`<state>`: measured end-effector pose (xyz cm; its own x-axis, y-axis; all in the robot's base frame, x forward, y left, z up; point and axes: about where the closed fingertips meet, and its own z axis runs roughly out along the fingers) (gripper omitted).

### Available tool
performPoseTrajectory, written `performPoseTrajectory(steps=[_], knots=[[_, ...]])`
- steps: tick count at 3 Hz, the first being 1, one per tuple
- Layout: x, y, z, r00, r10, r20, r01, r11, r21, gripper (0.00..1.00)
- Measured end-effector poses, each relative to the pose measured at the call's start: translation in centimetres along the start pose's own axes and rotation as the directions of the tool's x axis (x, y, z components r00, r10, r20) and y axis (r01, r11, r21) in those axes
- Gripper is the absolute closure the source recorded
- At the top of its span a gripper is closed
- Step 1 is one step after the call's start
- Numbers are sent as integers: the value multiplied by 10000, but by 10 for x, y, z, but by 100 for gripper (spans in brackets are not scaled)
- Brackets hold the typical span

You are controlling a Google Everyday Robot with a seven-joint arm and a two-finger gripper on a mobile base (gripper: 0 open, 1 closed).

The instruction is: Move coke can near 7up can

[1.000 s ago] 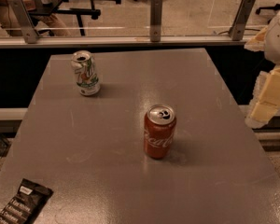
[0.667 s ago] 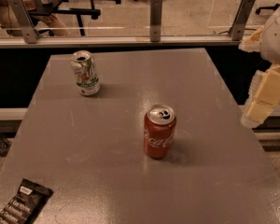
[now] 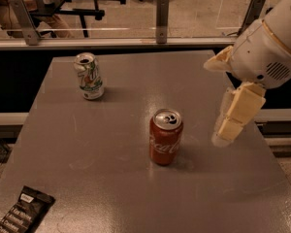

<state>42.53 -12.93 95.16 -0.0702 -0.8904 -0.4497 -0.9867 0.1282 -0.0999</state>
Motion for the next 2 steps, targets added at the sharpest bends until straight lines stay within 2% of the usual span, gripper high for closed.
performPoseTrajectory(steps=[2], knots=[[-42, 32, 50, 9923, -883, 874, 937, 9938, -592, 0]])
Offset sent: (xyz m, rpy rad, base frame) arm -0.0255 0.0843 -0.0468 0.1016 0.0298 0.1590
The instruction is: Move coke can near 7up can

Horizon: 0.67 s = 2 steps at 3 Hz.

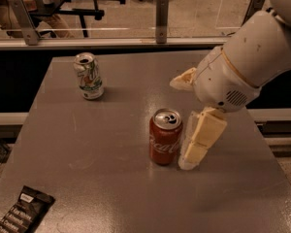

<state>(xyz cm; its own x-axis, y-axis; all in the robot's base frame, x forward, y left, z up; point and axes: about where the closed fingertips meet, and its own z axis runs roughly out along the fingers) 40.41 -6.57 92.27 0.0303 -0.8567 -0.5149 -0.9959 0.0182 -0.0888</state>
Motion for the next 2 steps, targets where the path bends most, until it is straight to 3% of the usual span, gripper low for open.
performPoseTrajectory(steps=[1, 2], knots=[[-8, 8, 18, 9997, -245, 75, 247, 9995, -211, 0], [-9, 10, 28, 9996, -261, 125, 265, 9991, -339, 18]])
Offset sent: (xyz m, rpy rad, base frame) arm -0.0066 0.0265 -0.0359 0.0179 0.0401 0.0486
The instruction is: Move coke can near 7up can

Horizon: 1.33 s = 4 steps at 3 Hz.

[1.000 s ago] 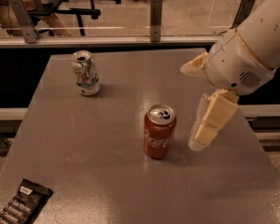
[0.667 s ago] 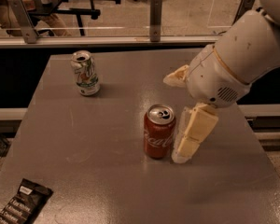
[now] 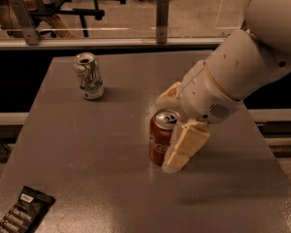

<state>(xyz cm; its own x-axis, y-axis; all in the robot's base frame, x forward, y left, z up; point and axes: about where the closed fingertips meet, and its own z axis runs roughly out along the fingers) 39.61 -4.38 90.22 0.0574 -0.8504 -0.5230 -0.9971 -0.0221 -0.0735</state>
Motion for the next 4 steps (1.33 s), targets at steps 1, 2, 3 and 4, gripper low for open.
performPoseTrajectory(steps=[1, 2, 3, 4], knots=[[2, -5, 6, 9998, 154, 112, -151, 9997, -184, 49], [2, -10, 7, 9992, 339, 193, -332, 9988, -351, 72], [-9, -26, 2, 9977, 424, 524, -399, 9980, -485, 96], [-28, -55, -7, 9934, 398, 1073, -359, 9986, -383, 100]])
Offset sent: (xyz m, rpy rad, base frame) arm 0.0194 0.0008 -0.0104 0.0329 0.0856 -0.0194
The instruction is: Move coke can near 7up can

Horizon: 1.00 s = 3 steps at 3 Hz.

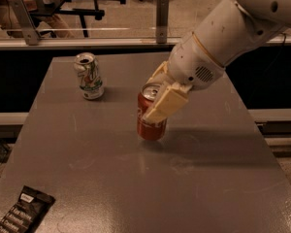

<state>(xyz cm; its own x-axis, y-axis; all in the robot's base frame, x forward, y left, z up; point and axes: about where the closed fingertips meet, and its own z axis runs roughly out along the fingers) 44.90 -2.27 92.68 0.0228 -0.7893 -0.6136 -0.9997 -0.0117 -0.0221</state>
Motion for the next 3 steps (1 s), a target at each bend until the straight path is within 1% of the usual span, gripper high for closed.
performPoseTrajectory(steps=[1, 2, 3], knots=[[-18, -26, -4, 9990, -114, 440, 107, 9998, 146, 100], [-38, -53, 9, 9964, -464, 709, 451, 9988, 210, 100], [-53, -70, 24, 9942, -756, 764, 749, 9971, 120, 100]])
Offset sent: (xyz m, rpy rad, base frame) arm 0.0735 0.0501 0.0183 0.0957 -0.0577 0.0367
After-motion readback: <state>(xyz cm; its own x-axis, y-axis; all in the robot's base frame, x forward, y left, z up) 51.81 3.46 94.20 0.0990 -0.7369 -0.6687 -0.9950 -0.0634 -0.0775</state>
